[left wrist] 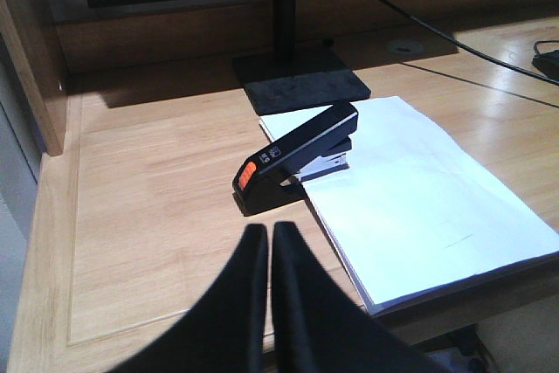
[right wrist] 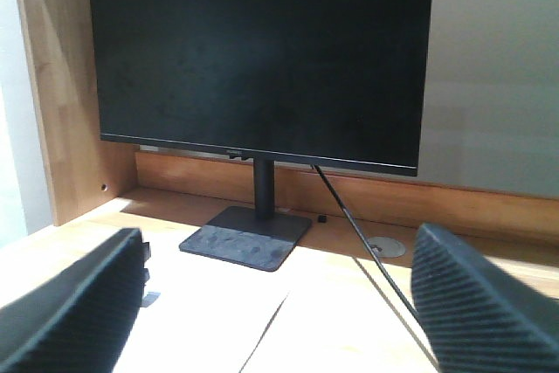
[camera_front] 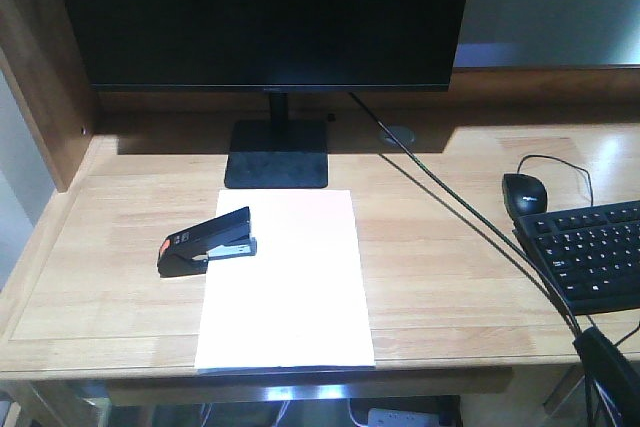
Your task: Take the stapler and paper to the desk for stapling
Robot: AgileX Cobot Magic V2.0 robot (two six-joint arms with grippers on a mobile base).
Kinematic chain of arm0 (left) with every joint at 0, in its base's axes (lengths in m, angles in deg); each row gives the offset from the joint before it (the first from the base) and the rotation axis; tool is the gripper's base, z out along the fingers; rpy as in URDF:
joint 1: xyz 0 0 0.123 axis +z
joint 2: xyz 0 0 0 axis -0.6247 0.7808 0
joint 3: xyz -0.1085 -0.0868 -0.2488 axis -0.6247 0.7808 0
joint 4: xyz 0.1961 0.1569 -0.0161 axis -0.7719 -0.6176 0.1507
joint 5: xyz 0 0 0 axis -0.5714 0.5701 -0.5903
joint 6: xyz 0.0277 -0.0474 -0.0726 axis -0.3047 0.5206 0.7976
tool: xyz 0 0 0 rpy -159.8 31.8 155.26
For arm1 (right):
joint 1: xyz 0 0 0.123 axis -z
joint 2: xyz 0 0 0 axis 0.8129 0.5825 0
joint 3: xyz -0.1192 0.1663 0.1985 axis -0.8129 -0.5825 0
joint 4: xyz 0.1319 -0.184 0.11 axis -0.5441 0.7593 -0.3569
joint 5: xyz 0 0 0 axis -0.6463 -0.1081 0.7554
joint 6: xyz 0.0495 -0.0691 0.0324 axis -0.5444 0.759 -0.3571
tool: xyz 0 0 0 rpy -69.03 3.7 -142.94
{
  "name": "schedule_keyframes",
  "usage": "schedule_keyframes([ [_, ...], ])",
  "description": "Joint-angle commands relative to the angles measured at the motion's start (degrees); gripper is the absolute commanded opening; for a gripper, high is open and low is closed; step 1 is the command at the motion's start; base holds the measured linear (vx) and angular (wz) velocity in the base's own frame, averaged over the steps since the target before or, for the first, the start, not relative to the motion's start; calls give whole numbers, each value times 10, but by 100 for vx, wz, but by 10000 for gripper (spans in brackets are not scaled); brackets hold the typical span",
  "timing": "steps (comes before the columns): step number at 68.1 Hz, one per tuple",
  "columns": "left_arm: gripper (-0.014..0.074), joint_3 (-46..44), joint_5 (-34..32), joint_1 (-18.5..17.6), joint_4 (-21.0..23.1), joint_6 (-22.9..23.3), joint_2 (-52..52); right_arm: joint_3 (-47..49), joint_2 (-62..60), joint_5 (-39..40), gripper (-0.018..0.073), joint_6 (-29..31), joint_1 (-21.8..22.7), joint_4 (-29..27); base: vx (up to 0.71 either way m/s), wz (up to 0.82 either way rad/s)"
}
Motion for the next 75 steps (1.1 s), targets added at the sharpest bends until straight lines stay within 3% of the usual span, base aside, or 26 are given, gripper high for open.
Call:
schedule_keyframes([
  [1, -7, -15, -35, -2, 13, 1, 5, 17, 7, -16, 543, -7, 2, 20, 0, 0],
  [10, -7, -15, -35, -2, 13, 1, 5, 17, 7, -19, 386, -12, 2, 20, 0, 0],
  [23, -7, -15, -35, -2, 13, 1, 5, 17, 7, -16, -12, -10, 2, 22, 0, 0],
  [67, -7, -15, -35, -2, 13, 1, 5, 17, 7, -17, -9, -5, 2, 23, 0, 0],
  [75, -7, -14, -78, -1, -29, 6, -14, 17, 7, -17, -9, -5, 2, 23, 0, 0],
])
